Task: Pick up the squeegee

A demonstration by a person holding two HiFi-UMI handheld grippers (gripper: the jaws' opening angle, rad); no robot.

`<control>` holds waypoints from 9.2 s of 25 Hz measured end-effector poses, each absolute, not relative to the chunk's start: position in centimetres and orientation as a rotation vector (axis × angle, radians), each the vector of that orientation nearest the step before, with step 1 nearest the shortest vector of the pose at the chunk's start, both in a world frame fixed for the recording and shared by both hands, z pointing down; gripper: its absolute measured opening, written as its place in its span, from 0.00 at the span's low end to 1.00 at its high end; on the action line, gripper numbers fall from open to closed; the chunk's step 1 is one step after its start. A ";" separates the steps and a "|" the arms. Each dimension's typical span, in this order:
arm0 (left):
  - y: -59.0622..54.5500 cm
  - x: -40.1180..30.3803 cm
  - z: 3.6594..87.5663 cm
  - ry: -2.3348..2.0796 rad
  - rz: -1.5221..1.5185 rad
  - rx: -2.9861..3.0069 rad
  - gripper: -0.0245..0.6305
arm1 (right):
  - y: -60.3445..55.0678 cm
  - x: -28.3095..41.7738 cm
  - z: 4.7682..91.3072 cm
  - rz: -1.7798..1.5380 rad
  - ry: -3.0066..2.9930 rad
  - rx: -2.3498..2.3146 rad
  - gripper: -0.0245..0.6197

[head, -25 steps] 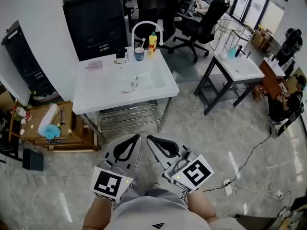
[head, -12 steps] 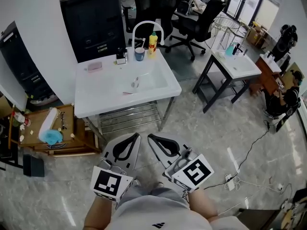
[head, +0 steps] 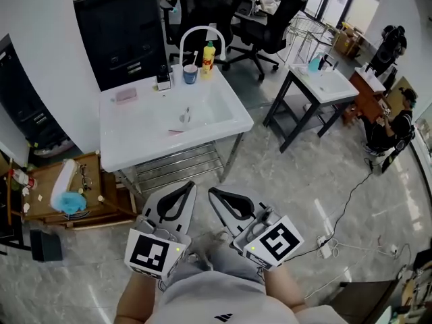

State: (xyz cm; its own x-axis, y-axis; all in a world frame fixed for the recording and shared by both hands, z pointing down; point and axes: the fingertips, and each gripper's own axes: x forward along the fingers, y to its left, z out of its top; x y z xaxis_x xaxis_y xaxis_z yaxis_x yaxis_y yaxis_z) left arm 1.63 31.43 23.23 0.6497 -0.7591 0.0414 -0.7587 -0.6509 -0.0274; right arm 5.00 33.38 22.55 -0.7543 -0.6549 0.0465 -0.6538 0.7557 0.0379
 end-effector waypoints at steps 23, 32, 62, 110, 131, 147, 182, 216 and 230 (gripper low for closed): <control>14.3 5.0 22.7 1.509 -0.066 -2.771 0.06 | 15.7 8.2 22.1 -0.056 -2.957 0.848 0.05; 9.6 8.4 22.2 1.567 -0.060 -2.727 0.06 | 10.8 11.2 22.5 -0.040 -2.994 0.749 0.05; -3.3 1.6 25.3 1.408 -0.200 -2.886 0.06 | -2.3 4.7 25.0 0.135 -2.930 0.970 0.05; -14.7 -7.2 34.8 1.205 -0.301 -3.172 0.06 | -17.4 -0.4 44.6 0.725 -2.380 1.288 0.05; -16.8 -8.1 38.0 1.266 -0.365 -3.176 0.06 | -20.1 0.6 55.6 0.982 -2.083 1.276 0.06; -17.1 -8.8 39.1 1.329 -0.373 -3.187 0.06 | -20.1 1.7 61.2 1.055 -1.884 1.253 0.16; -18.2 -12.1 40.5 1.467 -0.383 -3.153 0.06 | -19.2 2.1 67.9 1.009 -1.628 1.186 0.26; -17.5 -11.7 39.5 1.393 -0.387 -3.131 0.06 | -20.6 0.7 62.4 0.994 -1.759 1.360 0.19; -16.9 -9.6 38.0 1.305 -0.358 -3.147 0.06 | -20.4 0.2 55.1 0.985 -1.958 1.428 0.19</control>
